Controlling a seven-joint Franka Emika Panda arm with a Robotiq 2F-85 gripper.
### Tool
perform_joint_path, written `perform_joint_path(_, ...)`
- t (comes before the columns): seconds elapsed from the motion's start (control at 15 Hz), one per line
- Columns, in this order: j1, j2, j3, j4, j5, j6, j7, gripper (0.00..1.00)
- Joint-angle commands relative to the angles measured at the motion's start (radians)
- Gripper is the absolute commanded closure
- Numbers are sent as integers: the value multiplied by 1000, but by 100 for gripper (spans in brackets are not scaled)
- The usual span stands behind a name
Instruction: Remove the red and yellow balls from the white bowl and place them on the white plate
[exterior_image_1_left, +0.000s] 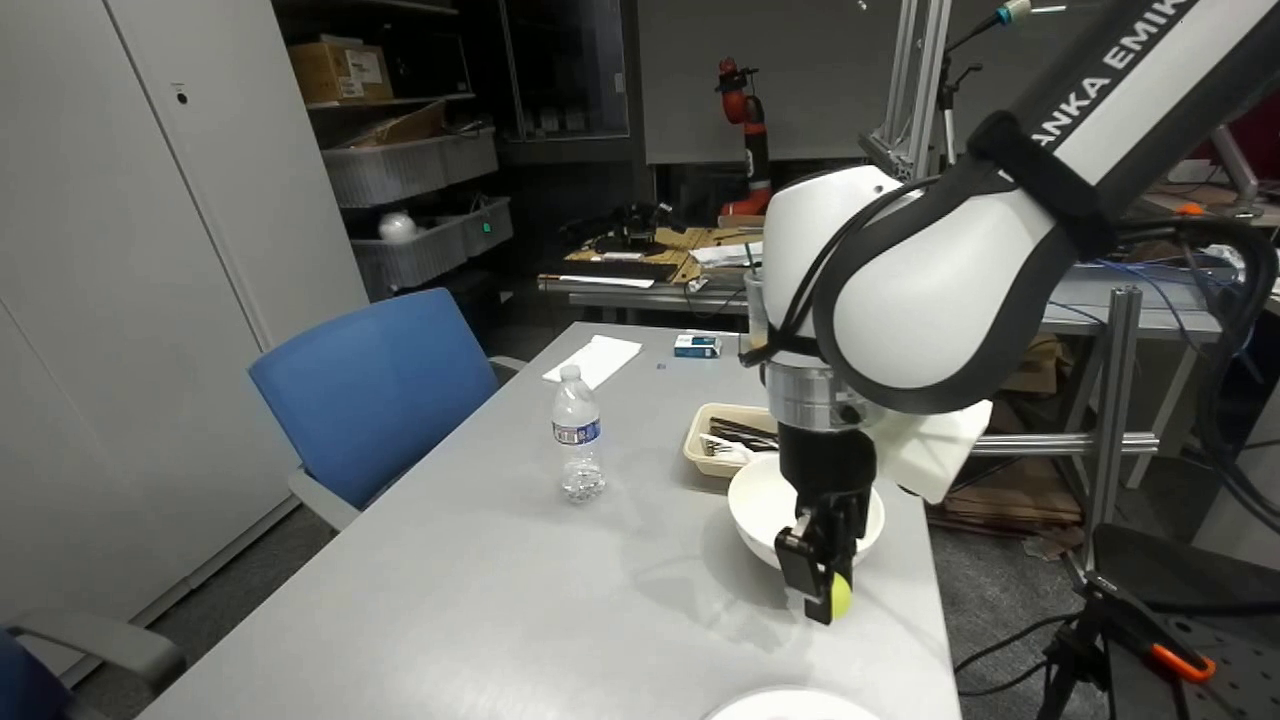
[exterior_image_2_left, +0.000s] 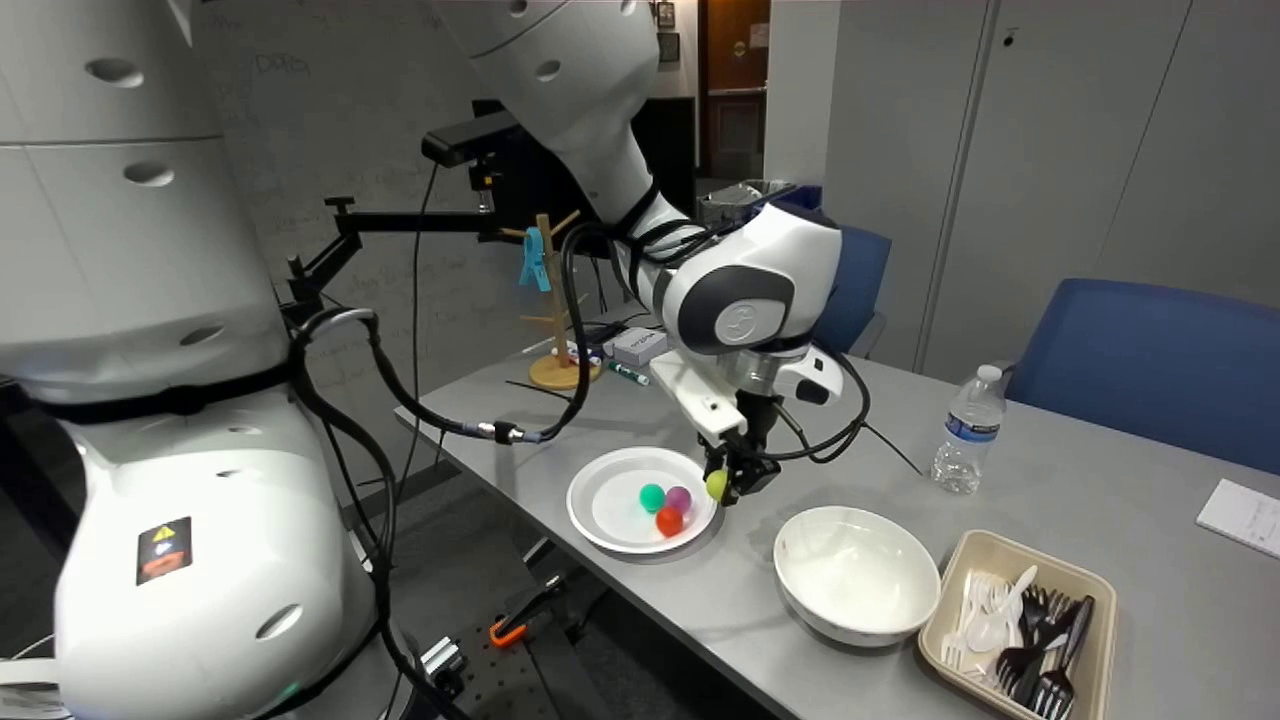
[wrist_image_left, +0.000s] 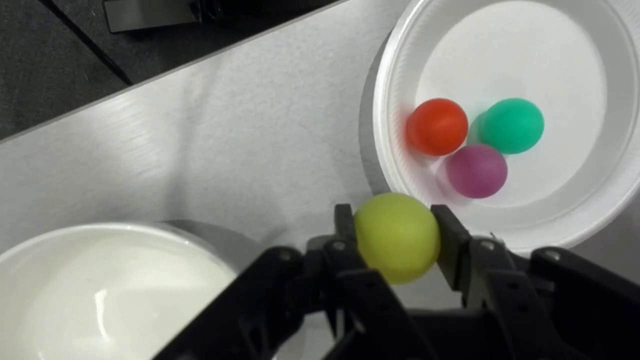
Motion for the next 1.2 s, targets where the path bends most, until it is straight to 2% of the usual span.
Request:
perform_joint_path(0.0,7,-31,29,-52,81,23,-71,83)
perform_joint_path(0.53,44,4,109,-120,244,166,-147,83)
perform_joint_path(0.87,56,23,151,-145,320,207,-184,83)
perform_joint_path(1.13,57,43,170,-160,337,217,-197,83)
